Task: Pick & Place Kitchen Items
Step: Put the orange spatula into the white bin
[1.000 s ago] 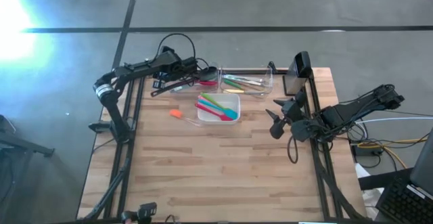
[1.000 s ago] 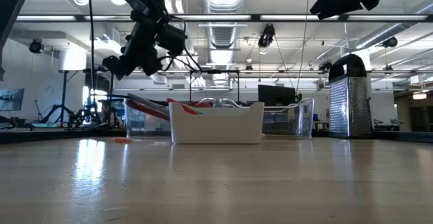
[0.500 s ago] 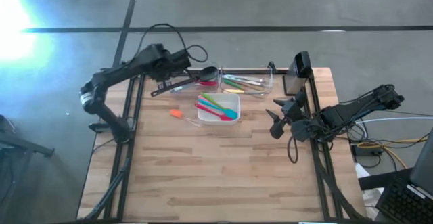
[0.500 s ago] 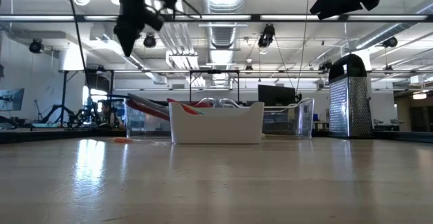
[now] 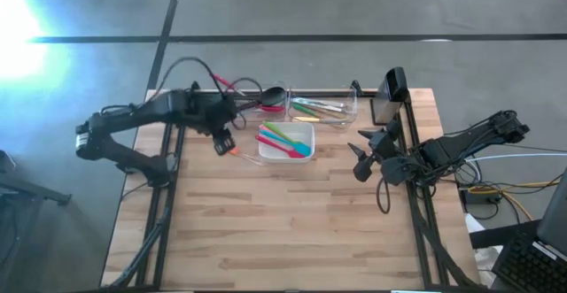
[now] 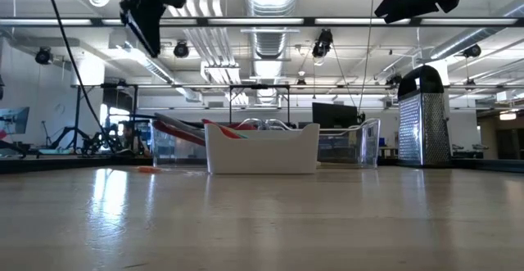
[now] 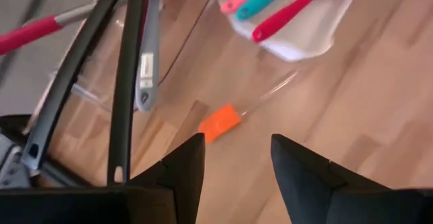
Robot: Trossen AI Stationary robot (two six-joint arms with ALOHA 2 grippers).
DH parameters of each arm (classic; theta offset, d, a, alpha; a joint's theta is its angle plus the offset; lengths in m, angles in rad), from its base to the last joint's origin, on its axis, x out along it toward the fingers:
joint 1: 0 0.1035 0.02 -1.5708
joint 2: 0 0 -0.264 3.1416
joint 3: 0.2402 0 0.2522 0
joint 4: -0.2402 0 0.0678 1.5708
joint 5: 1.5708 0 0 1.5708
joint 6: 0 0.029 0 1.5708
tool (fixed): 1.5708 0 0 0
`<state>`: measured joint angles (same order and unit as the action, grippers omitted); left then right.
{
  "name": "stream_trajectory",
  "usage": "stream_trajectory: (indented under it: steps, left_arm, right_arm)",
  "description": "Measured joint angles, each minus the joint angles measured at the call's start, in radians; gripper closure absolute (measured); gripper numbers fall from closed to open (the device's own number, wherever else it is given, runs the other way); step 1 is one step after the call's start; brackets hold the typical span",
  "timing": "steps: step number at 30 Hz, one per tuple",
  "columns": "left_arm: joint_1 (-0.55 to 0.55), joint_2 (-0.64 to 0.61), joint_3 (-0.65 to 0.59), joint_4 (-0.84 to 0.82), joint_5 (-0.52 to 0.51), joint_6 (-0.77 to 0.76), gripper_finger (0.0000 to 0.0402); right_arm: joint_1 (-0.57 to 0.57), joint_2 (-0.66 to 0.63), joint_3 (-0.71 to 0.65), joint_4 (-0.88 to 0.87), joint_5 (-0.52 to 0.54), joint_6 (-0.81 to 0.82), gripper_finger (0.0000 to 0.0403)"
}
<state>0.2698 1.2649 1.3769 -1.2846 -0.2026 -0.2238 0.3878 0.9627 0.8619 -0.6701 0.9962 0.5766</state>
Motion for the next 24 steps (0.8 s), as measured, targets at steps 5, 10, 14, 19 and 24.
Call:
stream_trajectory:
  steps: [5,10,14,19,24]
  left_arm:
    - [-0.096,-0.013,-0.16,0.09,-0.076,-0.018,0.0228]
    - [-0.124,0.029,-0.305,0.233,-0.047,-0.056,0.0228]
    - [-0.12,0.075,-0.359,0.278,-0.065,-0.07,0.0228]
    - [-0.119,0.139,-0.368,0.303,-0.123,-0.065,0.0228]
    - [-0.114,0.217,-0.368,0.345,-0.127,-0.054,0.0228]
  right_arm:
    - [0.0,0.0,0.0,0.0,0.0,-0.003,0.0184]
    - [0.0,0.0,0.0,0.0,0.0,-0.002,0.0184]
    - [0.0,0.0,0.0,0.0,0.0,-0.002,0.0184]
    - [0.0,0.0,0.0,0.0,0.0,-0.002,0.0184]
    - [0.0,0.0,0.0,0.0,0.0,-0.001,0.0184]
